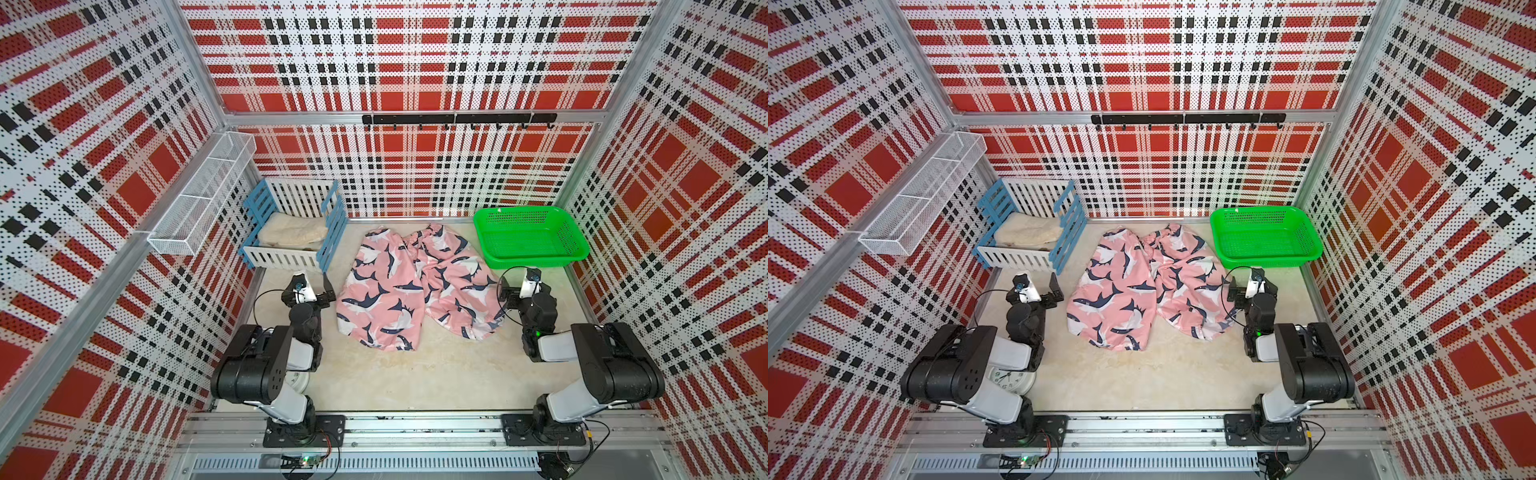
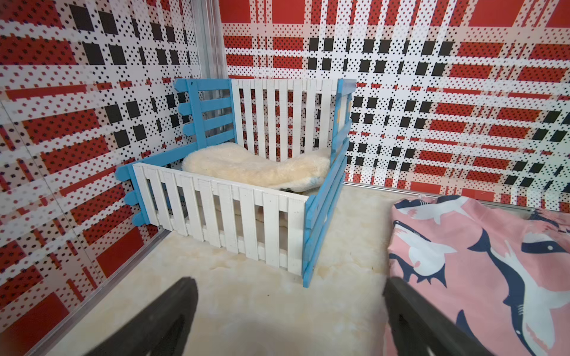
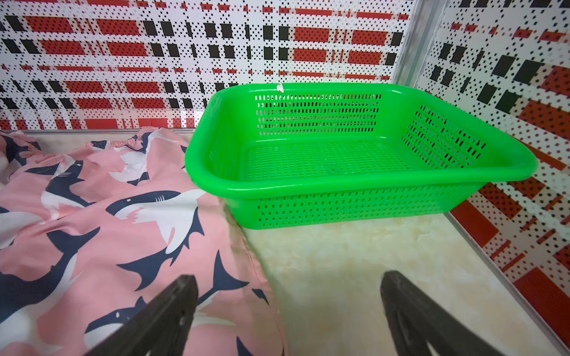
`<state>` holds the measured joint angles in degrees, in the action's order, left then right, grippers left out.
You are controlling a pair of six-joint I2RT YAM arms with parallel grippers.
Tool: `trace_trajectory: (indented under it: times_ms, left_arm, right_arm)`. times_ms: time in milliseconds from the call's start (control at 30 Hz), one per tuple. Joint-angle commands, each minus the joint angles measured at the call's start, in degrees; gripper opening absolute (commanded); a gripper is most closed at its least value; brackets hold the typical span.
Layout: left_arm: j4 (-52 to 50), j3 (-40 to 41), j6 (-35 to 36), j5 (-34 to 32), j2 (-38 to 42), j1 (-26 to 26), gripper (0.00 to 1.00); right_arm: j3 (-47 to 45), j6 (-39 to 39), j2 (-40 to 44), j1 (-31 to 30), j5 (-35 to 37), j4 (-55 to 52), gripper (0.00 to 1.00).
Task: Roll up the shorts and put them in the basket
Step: Adjust the shorts at the center of the board.
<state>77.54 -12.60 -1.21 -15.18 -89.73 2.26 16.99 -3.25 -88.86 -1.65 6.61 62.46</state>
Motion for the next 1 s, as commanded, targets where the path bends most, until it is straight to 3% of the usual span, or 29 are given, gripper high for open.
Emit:
trace_trajectory:
  times_ms: [0, 967]
  left_arm:
    - [0.2, 0.0, -0.1, 0.6, 0.0, -0.3, 0.99]
    - [0.2, 0.0, -0.1, 0.7, 0.0, -0.3, 0.99]
  right_arm:
    - [0.5, 0.2, -0.2, -0.3, -0.1, 0.2, 1.0]
    - [0.8, 0.0, -0.1, -0.2, -0.2, -0.4, 1.0]
